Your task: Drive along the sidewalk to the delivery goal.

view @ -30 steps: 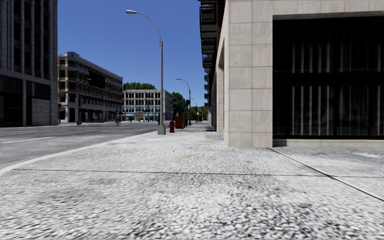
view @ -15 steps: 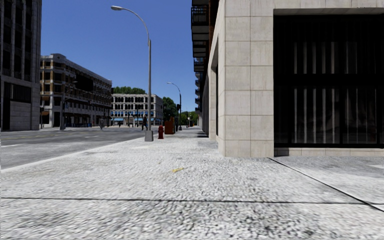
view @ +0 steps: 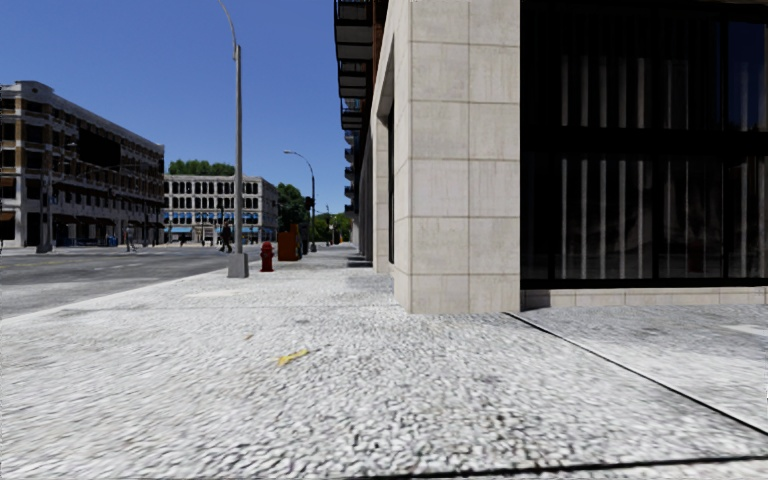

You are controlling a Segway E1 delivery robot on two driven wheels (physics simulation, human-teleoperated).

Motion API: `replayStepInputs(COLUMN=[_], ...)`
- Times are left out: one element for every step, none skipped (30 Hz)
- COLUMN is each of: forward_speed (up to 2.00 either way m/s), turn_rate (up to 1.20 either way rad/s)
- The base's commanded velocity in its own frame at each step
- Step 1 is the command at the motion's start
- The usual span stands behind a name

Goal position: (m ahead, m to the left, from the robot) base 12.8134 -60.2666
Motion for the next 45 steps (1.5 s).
replayStepInputs(forward_speed=[1.5, 1.5, 1.5, 1.49, 1.49, 1.47, 1.47, 1.47, 1.47, 1.47, 1.47, 1.47, 1.47, 1.47, 1.47, 1.47, 1.47, 1.46, 1.46, 1.46, 1.46, 1.46, 1.46, 1.46, 1.46, 1.46, 1.46, 1.46, 1.46, 1.46, 1.46, 1.46, 1.46, 1.46, 1.46, 1.46, 1.46, 1.46, 1.46, 1.46, 1.46, 1.46, 1.46, 1.46, 1.46], turn_rate=[-0.53, -0.53, -0.53, -0.54, -0.56, -0.62, -0.65, -0.66, -0.67, -0.67, -0.67, -0.67, -0.67, -0.67, -0.67, -0.67, -0.67, -0.67, -0.67, -0.67, -0.67, -0.67, -0.67, -0.67, -0.67, -0.67, -0.67, -0.67, -0.67, -0.67, -0.67, -0.67, -0.67, -0.67, -0.67, -0.67, -0.67, -0.67, -0.67, -0.67, -0.67, -0.67, -0.67, -0.67, -0.67])
